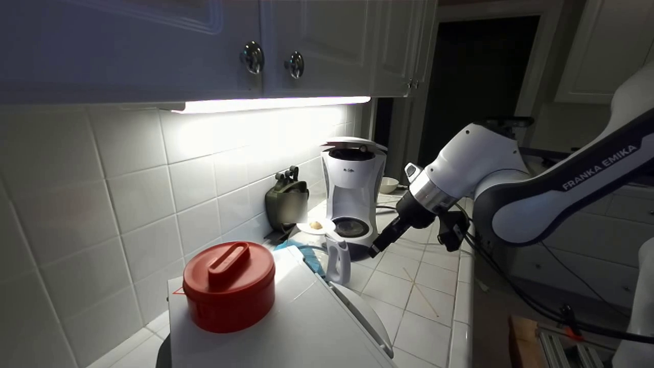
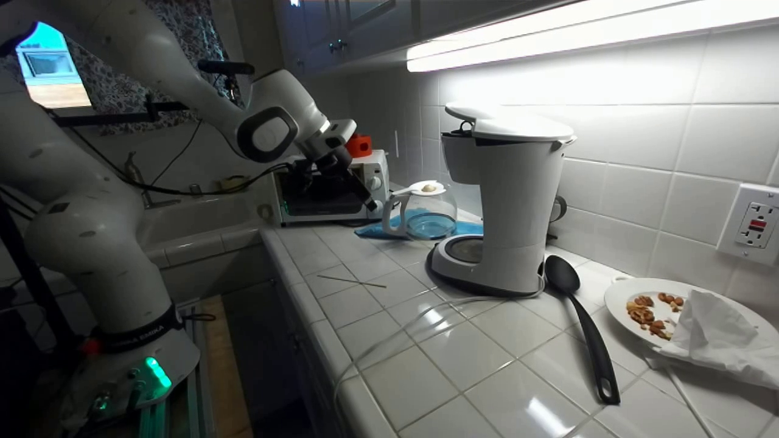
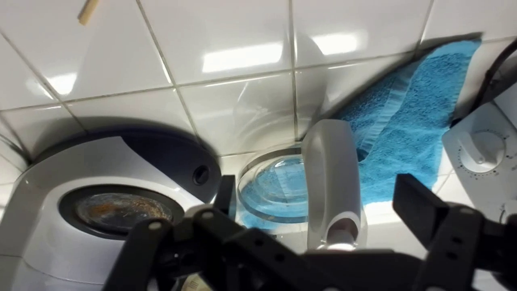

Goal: Put the coffee jar on the coffeemaker

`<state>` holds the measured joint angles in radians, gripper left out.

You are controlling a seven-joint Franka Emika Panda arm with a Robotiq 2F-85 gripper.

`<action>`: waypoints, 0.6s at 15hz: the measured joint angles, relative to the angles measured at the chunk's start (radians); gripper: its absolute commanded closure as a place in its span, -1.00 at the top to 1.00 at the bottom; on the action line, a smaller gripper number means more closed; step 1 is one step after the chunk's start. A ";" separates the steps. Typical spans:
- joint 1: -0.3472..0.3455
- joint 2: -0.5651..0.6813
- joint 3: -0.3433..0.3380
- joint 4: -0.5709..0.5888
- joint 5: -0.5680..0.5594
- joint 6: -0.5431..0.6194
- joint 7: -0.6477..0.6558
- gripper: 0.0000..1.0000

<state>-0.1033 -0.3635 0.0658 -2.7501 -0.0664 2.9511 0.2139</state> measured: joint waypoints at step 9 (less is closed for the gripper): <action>-0.054 0.106 0.080 0.096 -0.025 0.007 0.010 1.00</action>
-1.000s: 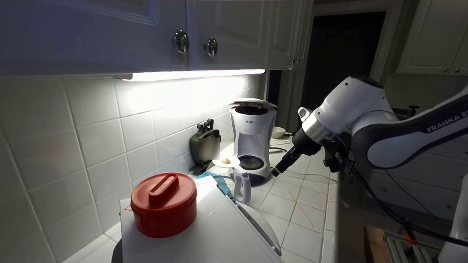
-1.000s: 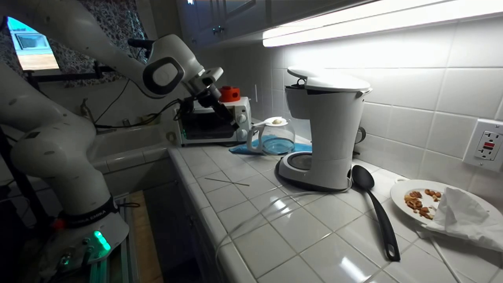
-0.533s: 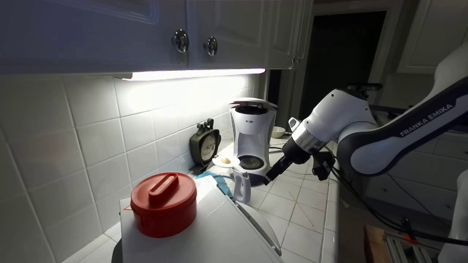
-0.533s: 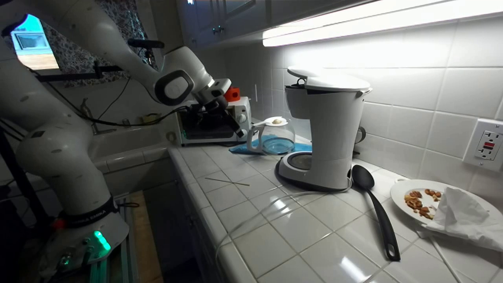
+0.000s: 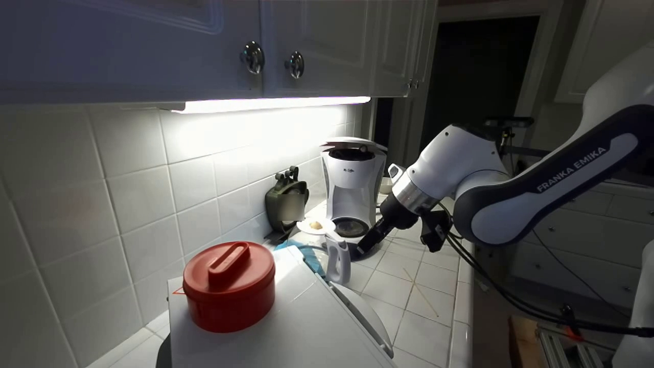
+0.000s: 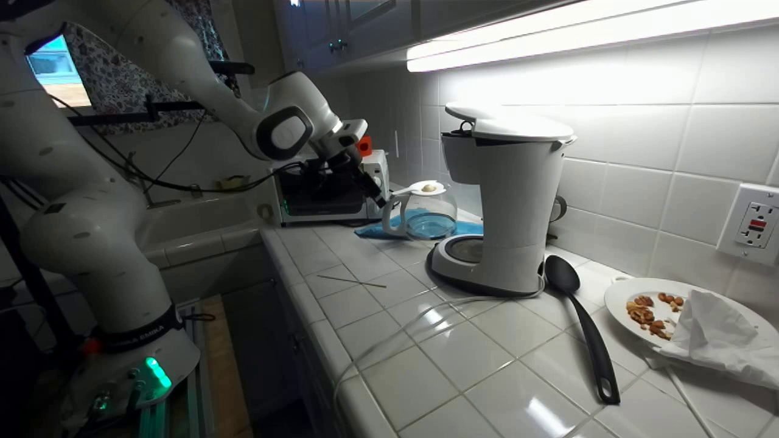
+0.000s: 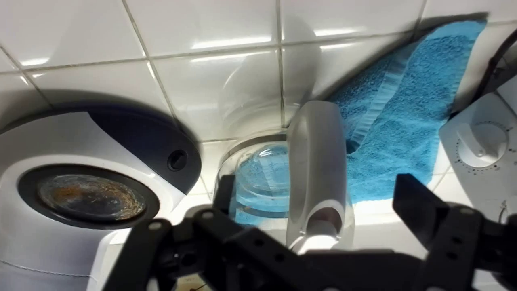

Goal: Put the coffee jar on the coffeemaker

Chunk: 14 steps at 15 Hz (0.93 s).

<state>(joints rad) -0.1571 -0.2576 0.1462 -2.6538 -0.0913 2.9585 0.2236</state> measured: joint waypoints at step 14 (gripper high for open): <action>-0.049 0.175 0.047 0.221 -0.040 -0.055 0.026 0.86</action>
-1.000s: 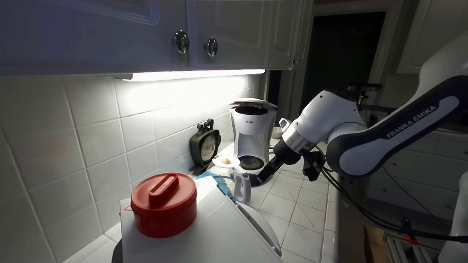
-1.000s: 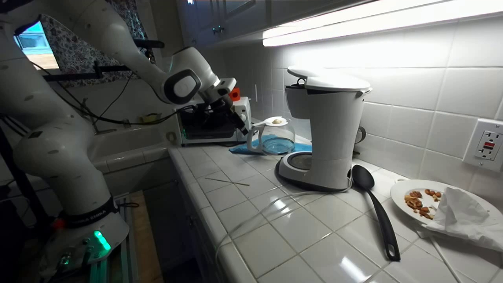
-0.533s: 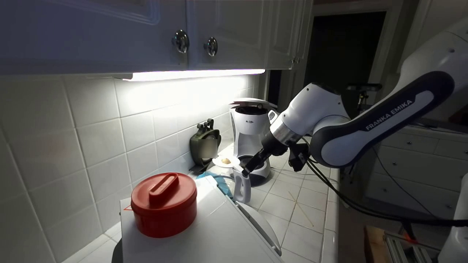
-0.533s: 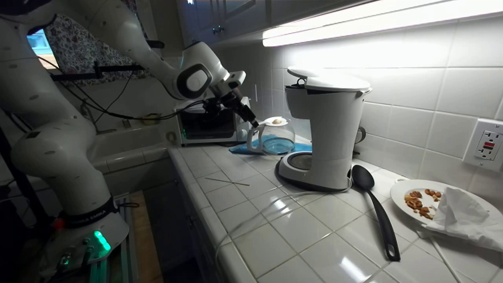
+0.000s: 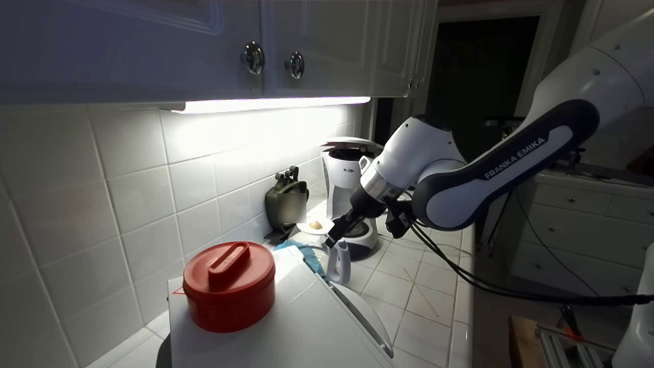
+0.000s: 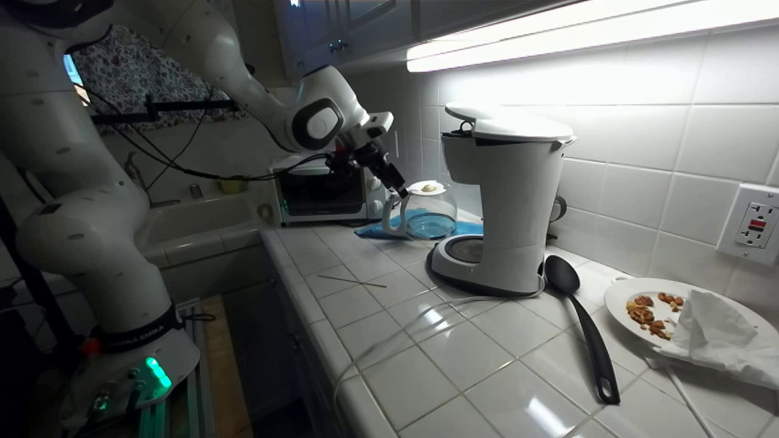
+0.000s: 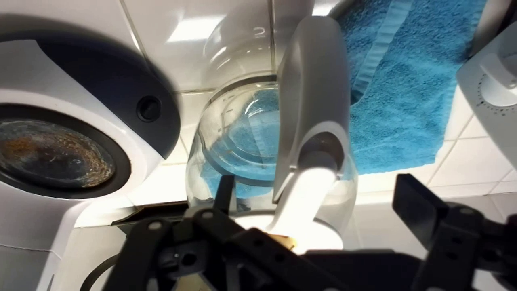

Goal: Put the coffee jar on the coffeemaker

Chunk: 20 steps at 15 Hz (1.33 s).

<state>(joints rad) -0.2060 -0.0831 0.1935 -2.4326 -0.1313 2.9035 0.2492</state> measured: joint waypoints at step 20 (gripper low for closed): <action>0.091 -0.003 -0.086 0.043 -0.119 -0.176 0.156 -0.80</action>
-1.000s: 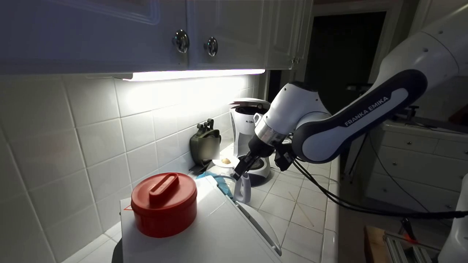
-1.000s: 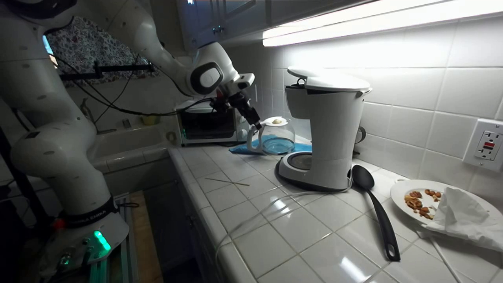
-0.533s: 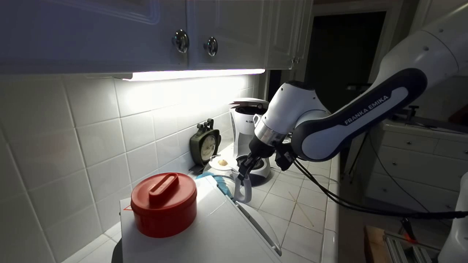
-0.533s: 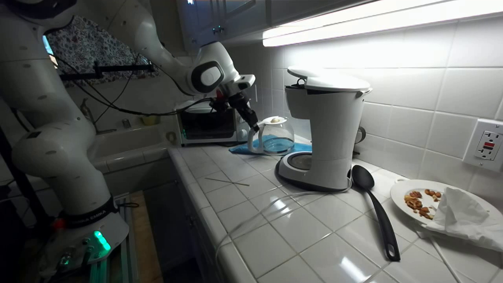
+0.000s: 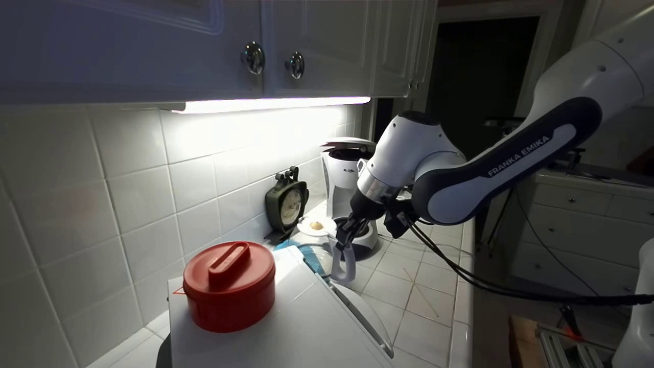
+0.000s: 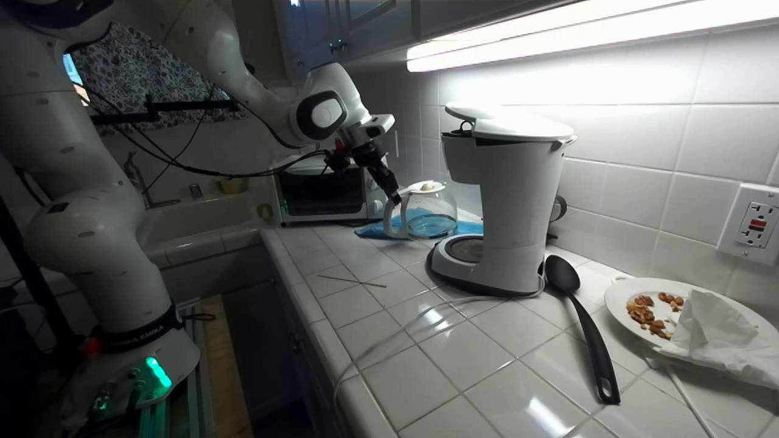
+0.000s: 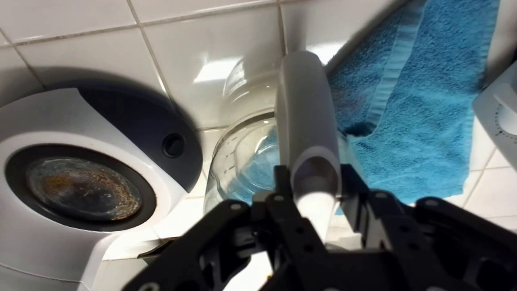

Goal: Put the coffee jar on the coffeemaker

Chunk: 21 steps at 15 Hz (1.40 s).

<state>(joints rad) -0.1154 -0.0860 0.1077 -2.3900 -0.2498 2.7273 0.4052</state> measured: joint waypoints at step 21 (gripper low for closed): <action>-0.079 -0.153 0.009 0.001 -0.288 -0.180 0.385 -0.81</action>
<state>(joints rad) -0.1943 -0.2393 0.1170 -2.3888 -0.5380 2.5476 0.7904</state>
